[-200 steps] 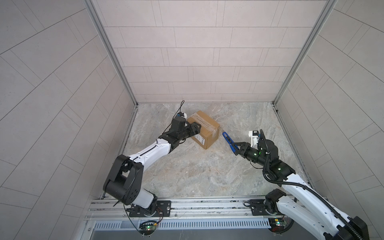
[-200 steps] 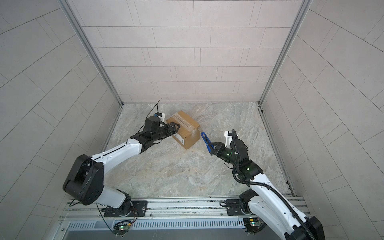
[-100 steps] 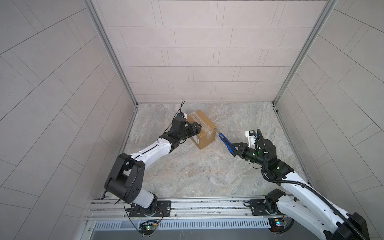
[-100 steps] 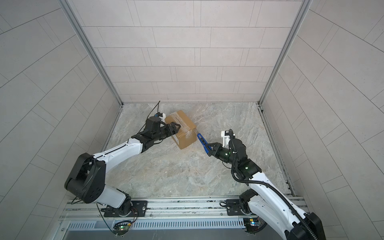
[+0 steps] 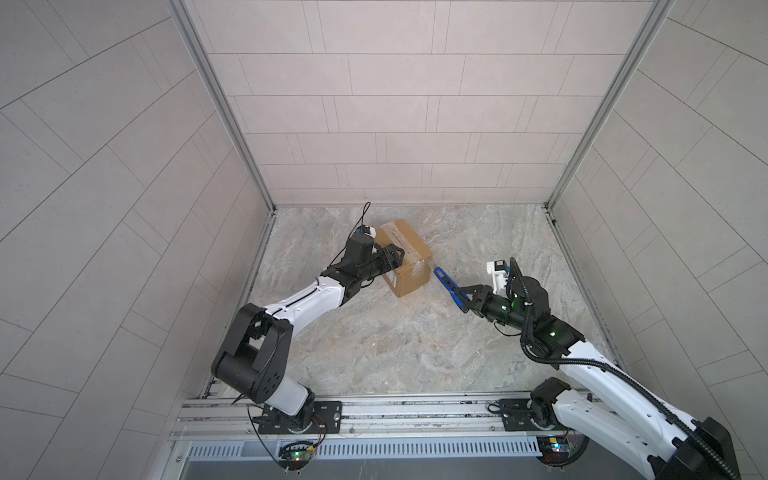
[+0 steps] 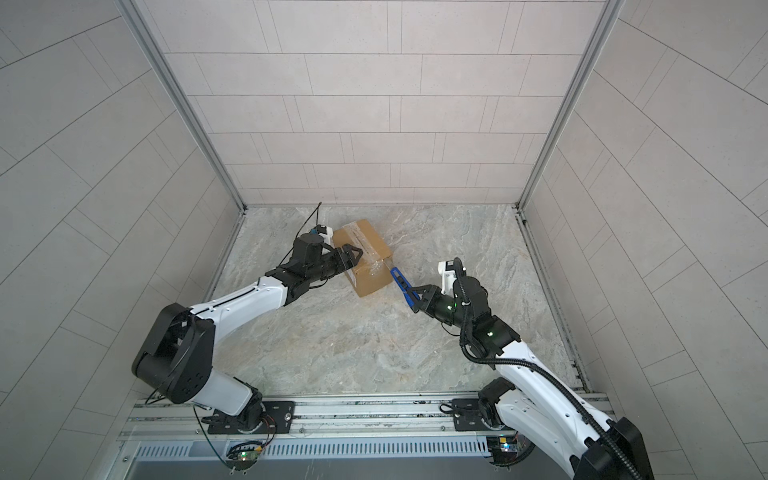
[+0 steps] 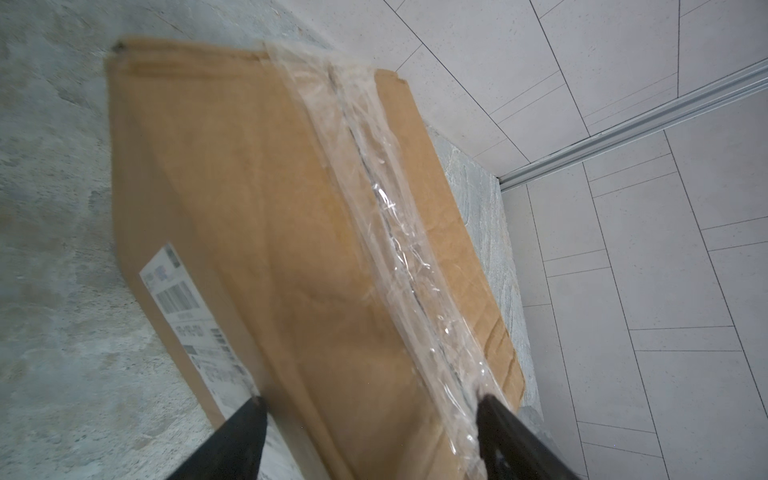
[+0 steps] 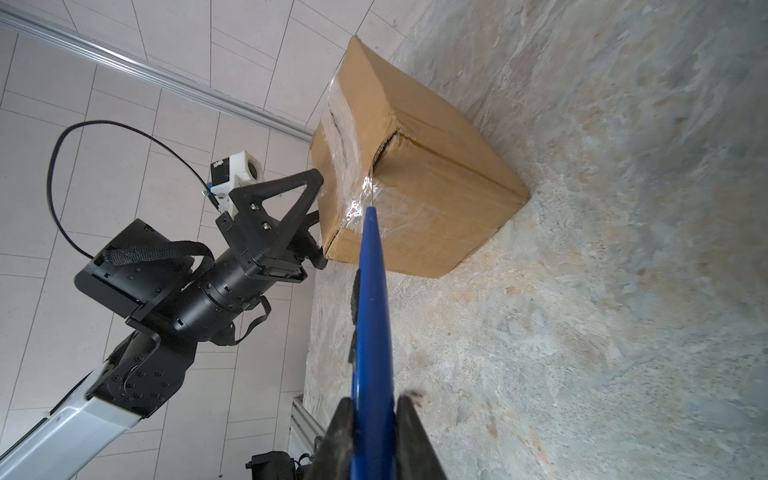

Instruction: Unpack the express box

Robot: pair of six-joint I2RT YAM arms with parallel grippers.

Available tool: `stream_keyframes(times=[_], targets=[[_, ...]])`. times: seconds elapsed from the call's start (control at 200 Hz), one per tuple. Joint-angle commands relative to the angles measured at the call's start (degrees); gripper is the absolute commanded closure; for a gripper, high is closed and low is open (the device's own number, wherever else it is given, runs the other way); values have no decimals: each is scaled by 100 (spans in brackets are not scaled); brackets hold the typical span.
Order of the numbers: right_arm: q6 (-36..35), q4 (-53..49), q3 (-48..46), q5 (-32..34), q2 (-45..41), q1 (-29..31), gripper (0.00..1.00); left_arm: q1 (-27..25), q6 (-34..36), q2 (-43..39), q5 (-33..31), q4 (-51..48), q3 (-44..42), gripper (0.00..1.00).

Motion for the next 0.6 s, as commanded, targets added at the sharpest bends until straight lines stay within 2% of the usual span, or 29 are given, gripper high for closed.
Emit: stream_keyframes(times=[0.0, 0.28, 0.596], targets=[[184, 347, 194, -76, -33, 85, 100, -85, -27, 68, 115, 233, -30, 18], [455, 653, 141, -53, 19, 133, 100, -146, -70, 115, 126, 312, -38, 18], [364, 547, 103, 99, 52, 226, 100, -155, -155, 153, 135, 478, -100, 18]])
